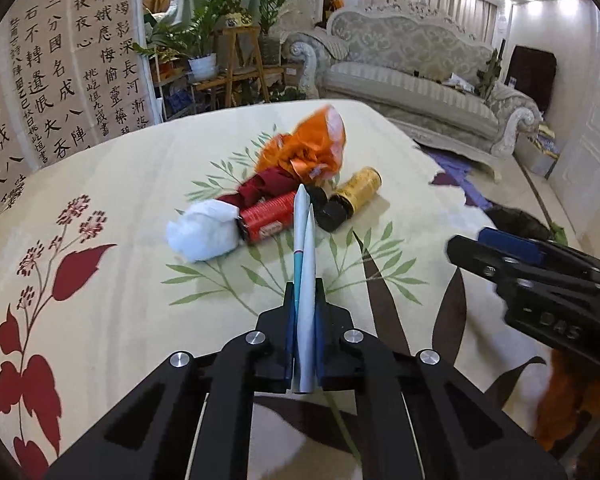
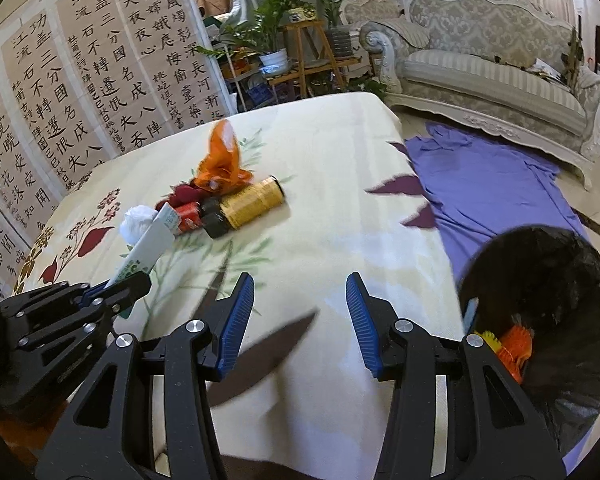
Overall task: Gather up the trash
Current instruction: 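Grasp the gold-labelled bottle with the right gripper while the left holds the tubes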
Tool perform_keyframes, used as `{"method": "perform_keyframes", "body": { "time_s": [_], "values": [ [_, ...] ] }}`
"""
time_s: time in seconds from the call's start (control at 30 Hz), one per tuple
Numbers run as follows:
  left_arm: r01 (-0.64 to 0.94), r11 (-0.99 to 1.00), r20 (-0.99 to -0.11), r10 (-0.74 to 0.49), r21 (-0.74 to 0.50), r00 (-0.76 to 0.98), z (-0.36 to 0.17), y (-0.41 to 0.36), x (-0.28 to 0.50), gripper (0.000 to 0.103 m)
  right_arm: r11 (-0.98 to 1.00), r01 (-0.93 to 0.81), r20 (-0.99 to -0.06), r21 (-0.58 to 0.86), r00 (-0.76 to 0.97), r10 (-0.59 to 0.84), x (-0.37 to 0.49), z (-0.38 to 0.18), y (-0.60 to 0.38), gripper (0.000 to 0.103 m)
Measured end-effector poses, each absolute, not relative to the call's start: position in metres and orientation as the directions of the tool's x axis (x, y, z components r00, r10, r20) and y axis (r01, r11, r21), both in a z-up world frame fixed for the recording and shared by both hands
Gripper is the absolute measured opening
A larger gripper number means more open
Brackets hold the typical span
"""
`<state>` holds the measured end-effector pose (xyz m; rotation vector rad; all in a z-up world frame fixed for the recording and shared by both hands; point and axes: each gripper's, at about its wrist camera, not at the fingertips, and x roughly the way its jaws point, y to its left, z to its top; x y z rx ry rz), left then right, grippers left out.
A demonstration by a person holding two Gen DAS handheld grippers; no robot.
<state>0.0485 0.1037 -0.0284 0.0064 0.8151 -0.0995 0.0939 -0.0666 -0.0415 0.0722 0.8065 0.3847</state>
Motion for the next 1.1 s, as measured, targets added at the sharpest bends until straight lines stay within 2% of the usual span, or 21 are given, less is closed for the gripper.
{"method": "perform_keyframes", "body": {
  "time_s": [0.3,0.53,0.57,0.73,1.0,1.1],
  "values": [
    [0.012,0.998,-0.714,-0.047,-0.054,0.699,-0.022,0.139,0.045,0.008,0.929,-0.316,-0.683,0.19,0.637,0.357,0.132,-0.031,-0.024,0.049],
    [-0.043,0.996,-0.714,-0.024,-0.075,0.7,-0.024,0.169,0.041,0.008,0.958,-0.235,-0.737,0.165,0.616,0.279,0.167,-0.048,-0.003,0.052],
    [-0.047,0.996,-0.715,-0.023,-0.078,0.699,-0.025,0.172,0.04,0.008,0.961,-0.229,-0.741,0.157,0.615,0.268,0.168,-0.048,-0.002,0.055],
    [-0.067,0.994,-0.715,-0.019,-0.092,0.699,-0.028,0.188,0.039,0.008,0.966,-0.228,-0.775,0.119,0.587,0.234,0.165,-0.058,0.002,0.056],
    [-0.069,0.99,-0.71,-0.041,-0.125,0.703,-0.031,0.199,0.039,0.008,0.97,-0.234,-0.772,0.07,0.602,0.201,0.144,-0.061,0.005,0.056],
    [-0.066,0.989,-0.708,-0.049,-0.135,0.704,-0.032,0.2,0.037,0.008,0.967,-0.246,-0.768,0.065,0.607,0.206,0.14,-0.06,0.005,0.043]
  ]
}}
